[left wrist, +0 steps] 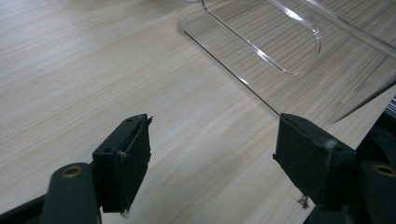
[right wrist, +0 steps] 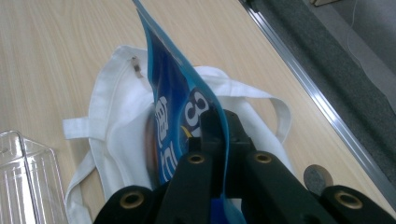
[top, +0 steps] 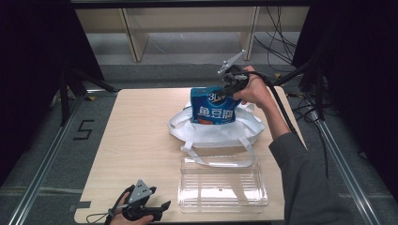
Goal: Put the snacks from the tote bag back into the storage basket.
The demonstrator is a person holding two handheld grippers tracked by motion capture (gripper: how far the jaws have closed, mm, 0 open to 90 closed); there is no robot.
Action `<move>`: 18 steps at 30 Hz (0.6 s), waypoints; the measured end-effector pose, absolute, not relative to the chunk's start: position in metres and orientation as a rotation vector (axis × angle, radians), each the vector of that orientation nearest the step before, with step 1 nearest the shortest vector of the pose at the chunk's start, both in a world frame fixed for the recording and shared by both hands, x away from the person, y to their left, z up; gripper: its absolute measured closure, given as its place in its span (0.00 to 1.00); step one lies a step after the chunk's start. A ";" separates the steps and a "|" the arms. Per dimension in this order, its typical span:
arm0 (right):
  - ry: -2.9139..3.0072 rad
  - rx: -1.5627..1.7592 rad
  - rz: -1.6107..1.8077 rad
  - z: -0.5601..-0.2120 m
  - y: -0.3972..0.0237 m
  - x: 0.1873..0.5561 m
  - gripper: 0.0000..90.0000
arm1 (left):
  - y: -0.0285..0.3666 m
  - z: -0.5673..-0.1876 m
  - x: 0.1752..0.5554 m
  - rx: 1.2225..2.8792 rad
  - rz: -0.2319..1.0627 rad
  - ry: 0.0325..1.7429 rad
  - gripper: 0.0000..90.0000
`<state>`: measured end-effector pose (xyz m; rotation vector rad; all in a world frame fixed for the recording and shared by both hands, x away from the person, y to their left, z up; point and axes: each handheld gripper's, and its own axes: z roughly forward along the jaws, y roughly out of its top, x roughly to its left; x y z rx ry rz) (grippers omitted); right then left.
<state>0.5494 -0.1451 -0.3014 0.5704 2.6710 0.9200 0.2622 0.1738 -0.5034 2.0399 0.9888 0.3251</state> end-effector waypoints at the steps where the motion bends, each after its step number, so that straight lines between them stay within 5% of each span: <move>1: 2.671 0.564 0.916 -0.301 -0.145 0.549 1.00 | 0.174 -0.504 0.262 2.034 0.326 0.989 0.29; 18: 2.594 0.509 0.939 -0.252 -0.145 0.540 1.00 | 0.174 -0.503 0.262 2.070 0.342 0.974 0.31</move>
